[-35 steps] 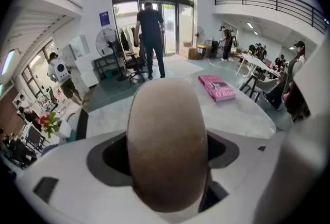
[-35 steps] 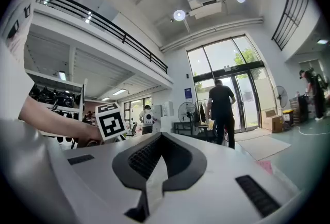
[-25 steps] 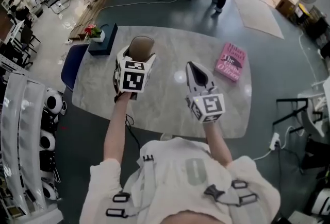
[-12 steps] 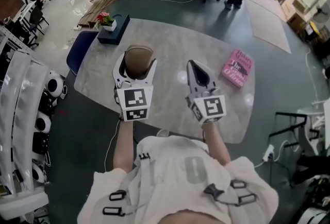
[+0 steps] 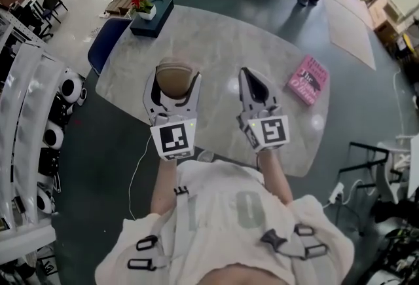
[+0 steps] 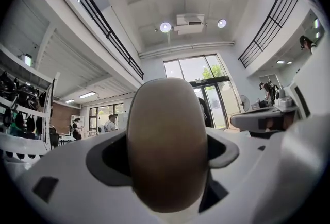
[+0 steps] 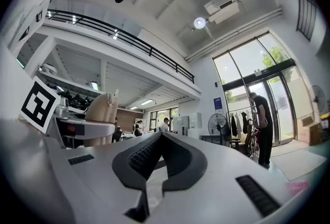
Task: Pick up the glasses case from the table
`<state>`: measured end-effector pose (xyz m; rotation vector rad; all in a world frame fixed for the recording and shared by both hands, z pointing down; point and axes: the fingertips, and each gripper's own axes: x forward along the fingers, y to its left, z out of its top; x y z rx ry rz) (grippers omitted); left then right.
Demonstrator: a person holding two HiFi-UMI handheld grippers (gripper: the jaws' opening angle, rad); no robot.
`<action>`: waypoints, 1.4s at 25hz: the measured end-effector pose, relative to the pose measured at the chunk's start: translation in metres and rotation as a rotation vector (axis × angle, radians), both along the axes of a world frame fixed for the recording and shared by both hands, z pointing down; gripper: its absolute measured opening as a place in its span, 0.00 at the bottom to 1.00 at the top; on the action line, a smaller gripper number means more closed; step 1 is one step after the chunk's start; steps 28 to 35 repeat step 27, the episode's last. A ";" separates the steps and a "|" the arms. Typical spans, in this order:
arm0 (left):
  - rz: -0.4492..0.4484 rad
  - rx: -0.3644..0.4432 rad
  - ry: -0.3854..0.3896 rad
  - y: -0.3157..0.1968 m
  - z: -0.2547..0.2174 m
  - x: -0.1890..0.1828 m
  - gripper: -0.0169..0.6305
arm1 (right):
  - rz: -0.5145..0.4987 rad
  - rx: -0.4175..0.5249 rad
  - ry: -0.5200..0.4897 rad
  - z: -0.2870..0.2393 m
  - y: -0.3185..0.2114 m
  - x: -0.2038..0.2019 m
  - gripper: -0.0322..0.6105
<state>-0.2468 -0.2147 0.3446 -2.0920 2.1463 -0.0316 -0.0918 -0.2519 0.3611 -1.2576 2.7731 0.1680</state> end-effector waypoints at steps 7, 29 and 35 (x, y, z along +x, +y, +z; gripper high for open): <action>-0.014 0.008 0.006 0.006 0.001 -0.003 0.63 | -0.006 -0.016 -0.002 0.006 0.004 -0.003 0.05; -0.015 0.015 -0.016 0.005 -0.001 -0.005 0.63 | 0.011 -0.017 -0.006 0.009 0.000 -0.002 0.05; -0.015 0.015 -0.016 0.005 -0.001 -0.005 0.63 | 0.011 -0.017 -0.006 0.009 0.000 -0.002 0.05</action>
